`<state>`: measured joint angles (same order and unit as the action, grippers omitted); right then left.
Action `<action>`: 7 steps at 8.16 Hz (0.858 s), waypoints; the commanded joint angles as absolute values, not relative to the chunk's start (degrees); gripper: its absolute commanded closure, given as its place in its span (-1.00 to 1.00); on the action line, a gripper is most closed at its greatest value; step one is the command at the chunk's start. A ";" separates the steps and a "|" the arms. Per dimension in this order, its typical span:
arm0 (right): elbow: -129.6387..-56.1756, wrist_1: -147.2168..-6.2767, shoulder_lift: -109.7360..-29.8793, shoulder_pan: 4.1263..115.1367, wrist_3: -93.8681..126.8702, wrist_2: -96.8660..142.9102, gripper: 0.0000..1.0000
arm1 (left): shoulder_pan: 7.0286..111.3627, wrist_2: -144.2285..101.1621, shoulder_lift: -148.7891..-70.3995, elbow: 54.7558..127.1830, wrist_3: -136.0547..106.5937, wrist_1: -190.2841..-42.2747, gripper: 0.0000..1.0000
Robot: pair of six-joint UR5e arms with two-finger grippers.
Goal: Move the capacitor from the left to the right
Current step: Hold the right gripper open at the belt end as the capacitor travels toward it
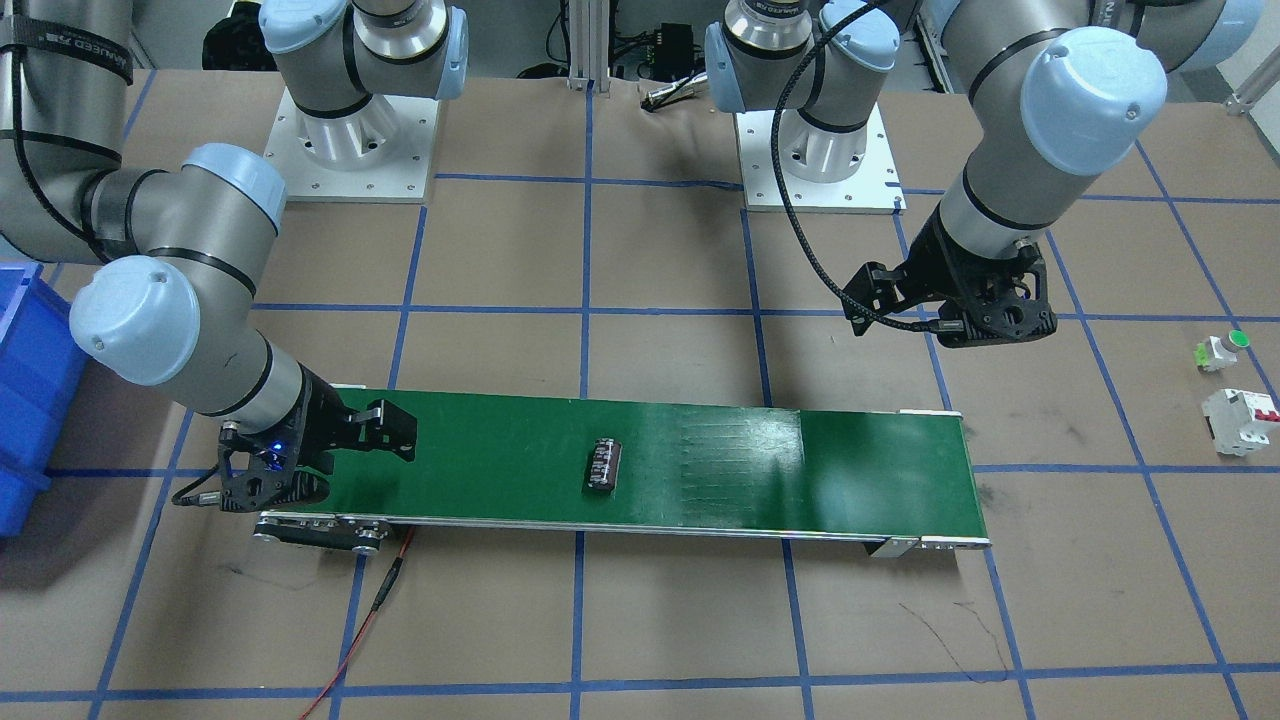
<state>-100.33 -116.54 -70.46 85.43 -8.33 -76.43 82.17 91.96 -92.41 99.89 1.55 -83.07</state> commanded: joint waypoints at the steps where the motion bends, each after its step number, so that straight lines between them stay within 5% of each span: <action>1: -100.37 -116.37 -70.49 85.43 -7.83 -79.36 -1.00 | 82.18 91.93 -92.37 100.19 0.62 -82.62 -1.00; 7: -100.37 -116.54 -70.40 85.43 -5.98 -78.93 -1.00 | 82.18 92.11 -92.55 99.67 -0.09 -83.23 -1.00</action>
<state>-100.37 -116.49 -70.41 85.43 -6.55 -79.21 82.18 91.91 -92.42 100.13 0.14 -82.92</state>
